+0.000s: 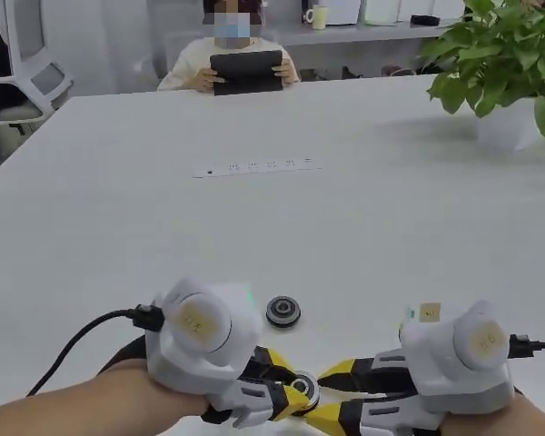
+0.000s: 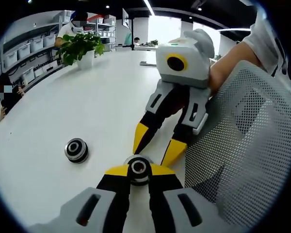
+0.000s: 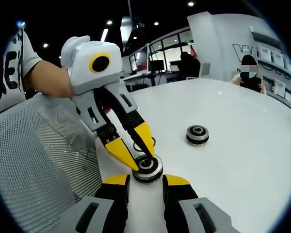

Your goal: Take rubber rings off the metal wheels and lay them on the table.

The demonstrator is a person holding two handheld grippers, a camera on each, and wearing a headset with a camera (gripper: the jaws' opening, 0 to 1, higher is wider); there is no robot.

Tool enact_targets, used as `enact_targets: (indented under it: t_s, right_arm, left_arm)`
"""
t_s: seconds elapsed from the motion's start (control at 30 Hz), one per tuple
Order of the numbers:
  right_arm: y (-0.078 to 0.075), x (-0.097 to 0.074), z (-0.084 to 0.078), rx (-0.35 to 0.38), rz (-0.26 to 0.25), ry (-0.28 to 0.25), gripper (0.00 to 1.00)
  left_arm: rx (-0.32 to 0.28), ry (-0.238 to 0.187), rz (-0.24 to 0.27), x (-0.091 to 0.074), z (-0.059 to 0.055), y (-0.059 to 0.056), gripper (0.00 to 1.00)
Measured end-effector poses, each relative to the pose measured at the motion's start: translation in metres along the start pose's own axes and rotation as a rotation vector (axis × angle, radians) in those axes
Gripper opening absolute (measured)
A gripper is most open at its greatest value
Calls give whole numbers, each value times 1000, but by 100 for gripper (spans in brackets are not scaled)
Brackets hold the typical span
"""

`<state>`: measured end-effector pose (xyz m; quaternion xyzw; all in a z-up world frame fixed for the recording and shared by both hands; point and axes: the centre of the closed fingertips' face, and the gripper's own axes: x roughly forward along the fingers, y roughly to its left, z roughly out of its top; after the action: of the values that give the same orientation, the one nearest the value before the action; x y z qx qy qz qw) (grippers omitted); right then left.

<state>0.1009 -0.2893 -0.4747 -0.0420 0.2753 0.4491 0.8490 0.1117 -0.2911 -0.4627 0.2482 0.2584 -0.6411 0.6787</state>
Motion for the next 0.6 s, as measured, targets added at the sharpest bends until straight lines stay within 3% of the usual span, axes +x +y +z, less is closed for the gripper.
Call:
enact_targets:
  t_s: [0.13,0.6]
  right_arm:
    - [0,0,1,-4,-1,0,25]
    - [-1,5,6,-22,-9,-4,25]
  left_arm:
    - [27,-3,8,0,0,0,8]
    - [16,-20,33,0,0,0,7]
